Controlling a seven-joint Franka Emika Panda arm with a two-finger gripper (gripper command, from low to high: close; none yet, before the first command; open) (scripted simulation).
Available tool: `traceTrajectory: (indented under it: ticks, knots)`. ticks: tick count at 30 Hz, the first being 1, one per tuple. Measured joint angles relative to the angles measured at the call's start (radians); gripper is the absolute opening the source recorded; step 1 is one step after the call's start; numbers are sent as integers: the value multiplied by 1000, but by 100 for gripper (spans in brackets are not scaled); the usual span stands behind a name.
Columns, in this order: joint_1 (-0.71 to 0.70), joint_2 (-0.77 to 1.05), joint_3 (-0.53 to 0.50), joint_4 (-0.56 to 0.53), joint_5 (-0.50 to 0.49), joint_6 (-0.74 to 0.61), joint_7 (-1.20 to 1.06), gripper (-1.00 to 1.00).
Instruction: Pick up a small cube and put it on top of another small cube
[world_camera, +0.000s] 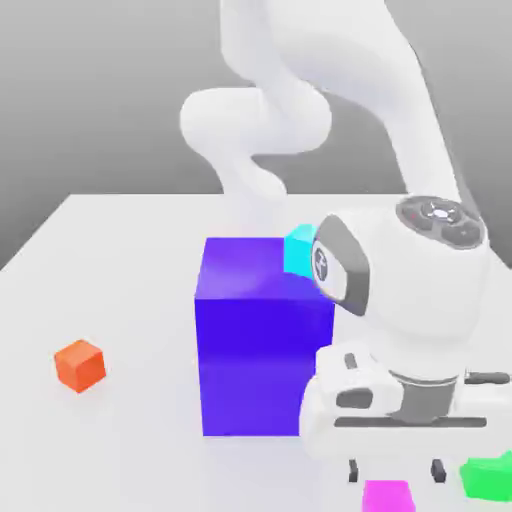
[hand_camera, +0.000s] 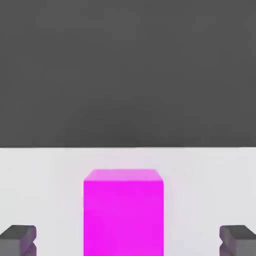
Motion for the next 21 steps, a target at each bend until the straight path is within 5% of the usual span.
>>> traceTrajectory:
  ticks: [1, 12, 21]
  knots:
    - [10, 32, -12, 7, -11, 24, 8, -100]
    - [-19, -84, 26, -20, 33, -63, -25, -100]
    - [-31, -134, 115, -24, -16, -129, -293, -100]
